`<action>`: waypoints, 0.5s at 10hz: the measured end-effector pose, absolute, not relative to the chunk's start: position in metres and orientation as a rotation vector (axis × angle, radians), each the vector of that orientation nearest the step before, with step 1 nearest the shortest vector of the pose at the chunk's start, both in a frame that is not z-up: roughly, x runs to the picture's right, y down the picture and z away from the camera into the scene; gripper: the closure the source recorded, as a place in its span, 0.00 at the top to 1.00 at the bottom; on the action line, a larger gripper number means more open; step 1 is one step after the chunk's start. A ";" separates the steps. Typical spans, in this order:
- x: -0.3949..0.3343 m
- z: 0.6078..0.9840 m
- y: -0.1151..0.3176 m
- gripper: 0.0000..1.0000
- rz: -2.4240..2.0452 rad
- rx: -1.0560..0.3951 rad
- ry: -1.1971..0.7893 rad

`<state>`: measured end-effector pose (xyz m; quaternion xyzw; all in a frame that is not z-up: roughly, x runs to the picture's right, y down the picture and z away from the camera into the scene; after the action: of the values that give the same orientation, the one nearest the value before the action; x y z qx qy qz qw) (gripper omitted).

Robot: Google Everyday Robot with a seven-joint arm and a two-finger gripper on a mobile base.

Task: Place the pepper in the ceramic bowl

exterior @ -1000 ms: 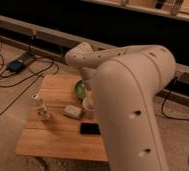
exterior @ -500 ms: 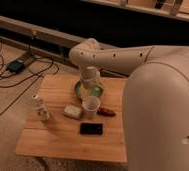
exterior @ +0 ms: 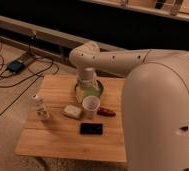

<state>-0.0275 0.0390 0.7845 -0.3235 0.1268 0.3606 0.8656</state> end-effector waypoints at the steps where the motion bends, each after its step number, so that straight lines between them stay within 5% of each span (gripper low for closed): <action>1: -0.030 0.792 0.043 0.74 0.750 -0.694 0.255; 5: -0.036 0.815 0.061 0.74 0.726 -0.744 0.257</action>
<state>-0.0357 0.0614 0.8150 -0.3542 0.1226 0.3460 0.8601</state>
